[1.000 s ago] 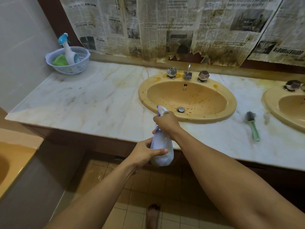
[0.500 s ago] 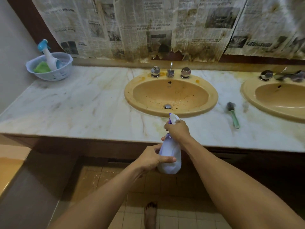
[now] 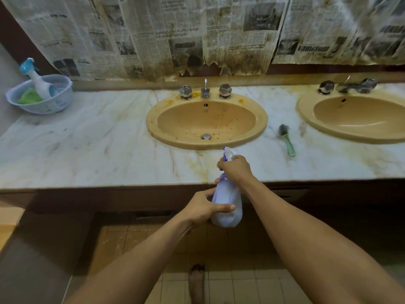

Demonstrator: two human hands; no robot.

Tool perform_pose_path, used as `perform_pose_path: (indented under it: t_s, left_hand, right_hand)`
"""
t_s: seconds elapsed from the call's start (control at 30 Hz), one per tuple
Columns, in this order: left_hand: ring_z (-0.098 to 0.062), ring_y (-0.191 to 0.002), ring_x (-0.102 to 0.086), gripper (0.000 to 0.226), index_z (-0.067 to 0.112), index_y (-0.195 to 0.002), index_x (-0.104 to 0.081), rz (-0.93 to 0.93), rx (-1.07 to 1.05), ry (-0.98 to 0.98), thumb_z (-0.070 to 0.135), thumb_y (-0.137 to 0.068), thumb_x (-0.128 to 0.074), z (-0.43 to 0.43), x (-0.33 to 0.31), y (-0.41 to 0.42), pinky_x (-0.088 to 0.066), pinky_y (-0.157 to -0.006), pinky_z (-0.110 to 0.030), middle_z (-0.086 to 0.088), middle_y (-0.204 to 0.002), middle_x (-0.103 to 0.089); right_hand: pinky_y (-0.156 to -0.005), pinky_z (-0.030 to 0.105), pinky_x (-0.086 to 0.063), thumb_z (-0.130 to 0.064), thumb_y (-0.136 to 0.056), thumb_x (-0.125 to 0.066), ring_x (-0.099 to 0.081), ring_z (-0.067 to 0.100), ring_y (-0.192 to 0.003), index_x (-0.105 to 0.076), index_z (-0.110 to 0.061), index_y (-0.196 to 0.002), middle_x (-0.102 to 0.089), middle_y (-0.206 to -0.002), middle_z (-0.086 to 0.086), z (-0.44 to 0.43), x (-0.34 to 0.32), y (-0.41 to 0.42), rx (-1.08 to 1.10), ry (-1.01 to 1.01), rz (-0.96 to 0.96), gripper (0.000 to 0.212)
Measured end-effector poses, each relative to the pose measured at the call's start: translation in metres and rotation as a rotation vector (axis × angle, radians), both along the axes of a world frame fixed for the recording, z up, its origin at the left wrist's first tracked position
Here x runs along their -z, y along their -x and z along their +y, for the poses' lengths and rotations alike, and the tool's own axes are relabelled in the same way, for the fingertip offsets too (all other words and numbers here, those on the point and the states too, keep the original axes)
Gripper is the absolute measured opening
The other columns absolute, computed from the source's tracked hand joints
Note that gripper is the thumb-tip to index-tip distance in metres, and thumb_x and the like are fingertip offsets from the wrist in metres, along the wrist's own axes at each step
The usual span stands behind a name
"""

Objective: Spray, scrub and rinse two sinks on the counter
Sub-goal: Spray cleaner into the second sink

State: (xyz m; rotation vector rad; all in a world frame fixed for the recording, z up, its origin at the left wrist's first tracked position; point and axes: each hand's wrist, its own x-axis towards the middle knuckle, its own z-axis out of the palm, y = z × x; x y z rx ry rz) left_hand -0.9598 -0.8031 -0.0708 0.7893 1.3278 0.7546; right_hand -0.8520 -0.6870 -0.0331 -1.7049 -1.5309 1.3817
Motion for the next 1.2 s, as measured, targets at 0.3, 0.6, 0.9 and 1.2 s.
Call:
perform_pose_path:
  t_s: [0.3,0.6,0.9,1.2]
  left_hand:
    - [-0.029,-0.115,-0.068,0.075,0.028,-0.135,-0.065,-0.011,-0.035,0.004,0.033,-0.066,-0.097,-0.003,0.001,0.012,-0.061,-0.088,-0.055,-0.001,-0.124,-0.072]
    - [-0.031,-0.117,-0.064,0.082,0.024,-0.136,-0.064,0.036,-0.181,-0.011,0.037,-0.063,-0.097,-0.015,-0.001,0.044,-0.062,-0.085,-0.054,-0.001,-0.129,-0.067]
    - [-0.029,-0.114,-0.065,0.069,0.025,-0.128,-0.069,0.032,-0.249,-0.019,0.037,-0.065,-0.096,-0.019,0.003,0.067,-0.063,-0.084,-0.052,-0.001,-0.124,-0.070]
    - [-0.029,-0.114,-0.066,0.069,0.024,-0.128,-0.068,0.042,-0.233,0.000,0.037,-0.066,-0.096,-0.017,0.003,0.078,-0.063,-0.084,-0.052,-0.002,-0.123,-0.070]
  right_hand:
    - [-0.078,0.049,-0.060,-0.020,-0.079,-0.056,-0.073,0.035,-0.077,-0.055,-0.018,-0.093,-0.067,-0.092,0.017,-0.006,-0.010,0.014,-0.076,-0.070,-0.047,0.014]
    - [-0.078,0.054,-0.061,-0.011,-0.082,-0.053,-0.075,0.039,-0.065,-0.049,-0.018,-0.083,-0.066,-0.094,0.023,-0.007,-0.021,0.064,-0.196,-0.007,-0.025,0.008]
    - [-0.078,0.059,-0.060,-0.024,-0.070,-0.053,-0.074,0.040,-0.076,-0.058,-0.017,-0.085,-0.071,-0.092,0.019,-0.002,-0.011,0.095,-0.210,0.037,0.001,0.018]
    - [-0.079,0.057,-0.061,-0.026,-0.067,-0.055,-0.074,0.039,-0.078,-0.052,-0.027,-0.074,-0.070,-0.091,0.016,0.001,-0.007,0.102,-0.237,0.012,-0.012,0.008]
